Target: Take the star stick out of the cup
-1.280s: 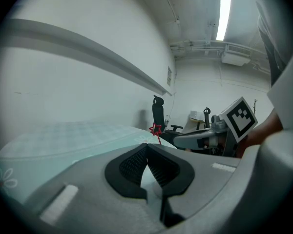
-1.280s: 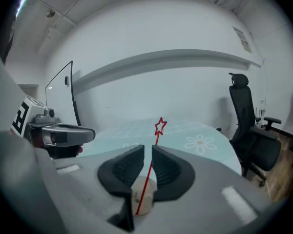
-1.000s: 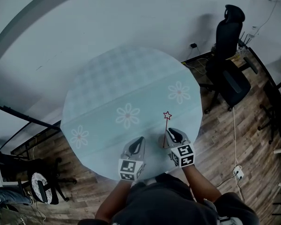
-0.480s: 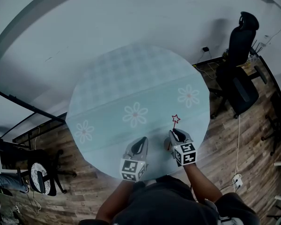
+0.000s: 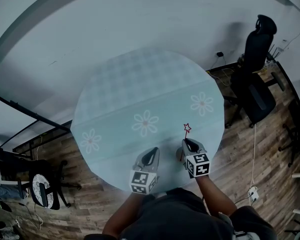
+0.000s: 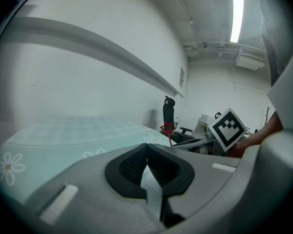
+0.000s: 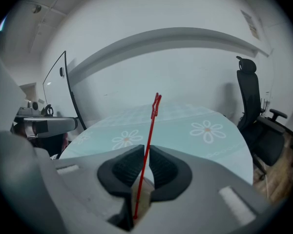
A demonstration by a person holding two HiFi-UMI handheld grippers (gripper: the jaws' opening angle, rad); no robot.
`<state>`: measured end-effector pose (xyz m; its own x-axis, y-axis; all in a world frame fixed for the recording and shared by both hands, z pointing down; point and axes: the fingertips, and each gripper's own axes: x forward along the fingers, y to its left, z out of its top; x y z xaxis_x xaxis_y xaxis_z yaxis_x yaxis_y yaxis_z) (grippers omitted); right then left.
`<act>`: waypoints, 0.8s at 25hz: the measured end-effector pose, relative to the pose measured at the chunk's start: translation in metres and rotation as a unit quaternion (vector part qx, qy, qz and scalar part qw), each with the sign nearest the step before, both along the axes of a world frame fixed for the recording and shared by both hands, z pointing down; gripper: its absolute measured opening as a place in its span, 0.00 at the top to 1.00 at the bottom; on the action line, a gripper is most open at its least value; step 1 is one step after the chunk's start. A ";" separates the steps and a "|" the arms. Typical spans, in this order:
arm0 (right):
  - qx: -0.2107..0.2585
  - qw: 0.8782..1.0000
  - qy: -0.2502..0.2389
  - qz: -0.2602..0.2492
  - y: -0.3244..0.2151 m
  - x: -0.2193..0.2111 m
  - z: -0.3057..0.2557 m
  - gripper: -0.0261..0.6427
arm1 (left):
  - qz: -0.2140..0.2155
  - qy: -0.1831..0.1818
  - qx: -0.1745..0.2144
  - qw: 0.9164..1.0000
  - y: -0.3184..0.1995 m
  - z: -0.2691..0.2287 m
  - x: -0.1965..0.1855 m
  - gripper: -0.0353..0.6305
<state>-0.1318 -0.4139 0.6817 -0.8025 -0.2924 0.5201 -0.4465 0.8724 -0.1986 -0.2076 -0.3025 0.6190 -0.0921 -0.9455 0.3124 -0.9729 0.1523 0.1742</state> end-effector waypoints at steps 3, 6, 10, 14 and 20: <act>0.005 1.000 -0.005 0.010 -0.001 0.002 -0.004 0.93 | 0.006 -0.001 0.003 1.000 -0.001 -0.002 0.001 0.94; 0.015 1.000 -0.012 0.016 -0.001 0.001 -0.011 0.93 | 0.010 0.001 0.003 1.000 0.000 -0.002 0.000 0.94; 0.033 0.999 -0.027 0.024 0.002 0.004 -0.024 0.93 | 0.016 0.001 0.004 1.000 0.002 -0.003 0.003 0.94; 0.055 0.997 -0.042 0.025 0.010 0.004 -0.041 0.93 | 0.021 0.000 0.011 1.000 0.005 -0.007 0.004 0.94; 0.089 0.993 -0.067 0.029 0.024 0.006 -0.073 0.93 | 0.028 -0.007 0.028 0.999 0.012 -0.021 0.002 0.94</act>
